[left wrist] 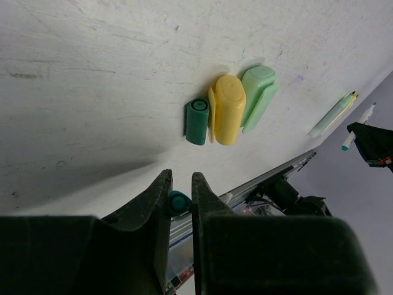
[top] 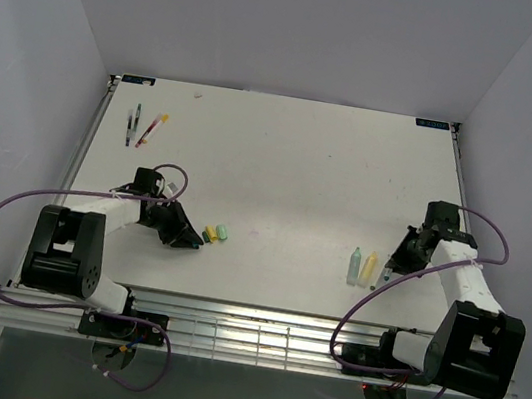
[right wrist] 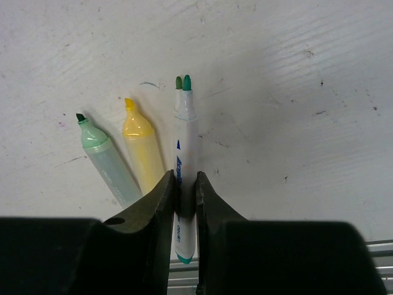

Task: Open the pen caps

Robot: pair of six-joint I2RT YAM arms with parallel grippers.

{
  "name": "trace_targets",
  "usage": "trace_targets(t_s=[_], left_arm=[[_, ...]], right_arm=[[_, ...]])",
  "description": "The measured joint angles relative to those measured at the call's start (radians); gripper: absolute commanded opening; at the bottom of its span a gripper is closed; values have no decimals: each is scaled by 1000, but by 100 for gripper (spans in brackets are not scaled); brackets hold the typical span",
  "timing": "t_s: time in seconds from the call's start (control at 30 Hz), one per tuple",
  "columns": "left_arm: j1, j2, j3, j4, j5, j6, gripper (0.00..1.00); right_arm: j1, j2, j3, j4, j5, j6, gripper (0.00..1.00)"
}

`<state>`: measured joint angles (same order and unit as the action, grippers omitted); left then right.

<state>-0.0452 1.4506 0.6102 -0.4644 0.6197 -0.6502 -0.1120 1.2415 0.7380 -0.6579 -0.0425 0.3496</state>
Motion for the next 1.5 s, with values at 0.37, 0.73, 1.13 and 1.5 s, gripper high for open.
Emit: trace_targets(t_s=[0.37, 0.73, 1.13, 1.5], left_arm=[[0, 53, -10, 25, 5, -7, 25], [0, 58, -11, 33, 24, -26, 43], [0, -14, -14, 16, 15, -52, 48], [0, -259, 47, -174, -189, -126, 52]], right_arm=[[-7, 26, -26, -5, 67, -6, 12], [-13, 133, -26, -3, 62, -22, 34], [-11, 110, 11, -14, -39, -13, 54], [301, -3, 250, -55, -151, 89, 61]])
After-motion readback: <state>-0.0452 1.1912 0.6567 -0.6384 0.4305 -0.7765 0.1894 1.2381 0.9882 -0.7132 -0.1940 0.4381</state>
